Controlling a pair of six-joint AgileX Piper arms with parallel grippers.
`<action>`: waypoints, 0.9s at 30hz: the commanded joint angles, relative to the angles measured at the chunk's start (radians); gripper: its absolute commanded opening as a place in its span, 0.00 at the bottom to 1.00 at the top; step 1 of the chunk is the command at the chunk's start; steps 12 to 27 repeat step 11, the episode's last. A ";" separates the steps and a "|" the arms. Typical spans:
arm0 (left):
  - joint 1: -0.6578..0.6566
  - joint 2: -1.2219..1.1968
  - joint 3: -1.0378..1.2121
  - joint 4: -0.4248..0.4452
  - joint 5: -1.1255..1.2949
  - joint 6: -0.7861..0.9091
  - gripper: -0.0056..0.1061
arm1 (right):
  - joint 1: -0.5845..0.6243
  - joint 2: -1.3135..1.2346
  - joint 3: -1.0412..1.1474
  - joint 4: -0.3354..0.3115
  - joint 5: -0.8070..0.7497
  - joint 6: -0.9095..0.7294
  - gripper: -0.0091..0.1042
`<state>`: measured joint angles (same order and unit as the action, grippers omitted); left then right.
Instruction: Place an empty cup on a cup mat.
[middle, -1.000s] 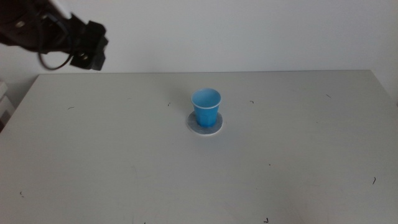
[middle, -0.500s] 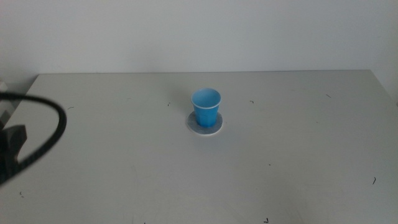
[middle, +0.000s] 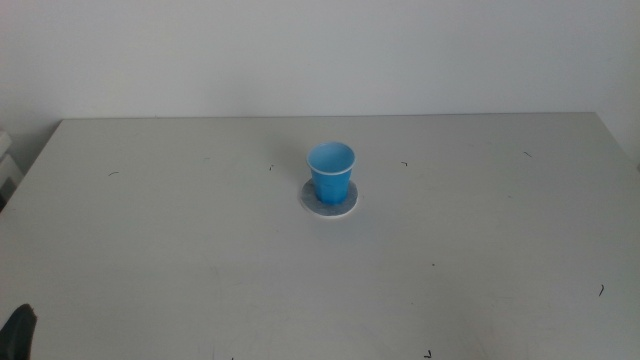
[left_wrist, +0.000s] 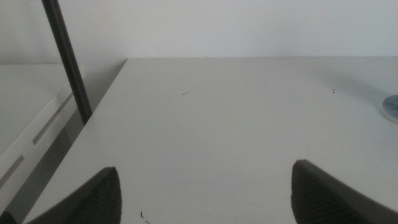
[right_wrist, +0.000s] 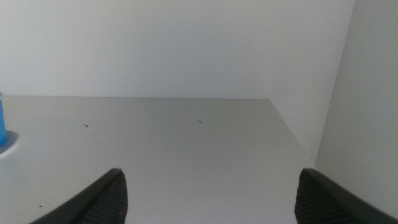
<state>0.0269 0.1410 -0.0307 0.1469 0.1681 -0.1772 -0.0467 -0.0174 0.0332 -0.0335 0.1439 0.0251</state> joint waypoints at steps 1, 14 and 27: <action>0.007 -0.044 0.002 -0.007 -0.083 -0.007 0.99 | 0.002 -0.019 -0.012 -0.009 -0.078 -0.008 0.91; 0.043 -0.153 0.055 -0.009 -0.074 -0.008 0.99 | 0.002 -0.019 -0.012 -0.009 -0.078 -0.008 0.91; 0.043 -0.153 0.055 -0.009 -0.074 -0.008 0.99 | 0.002 -0.019 -0.012 -0.009 -0.078 -0.008 0.91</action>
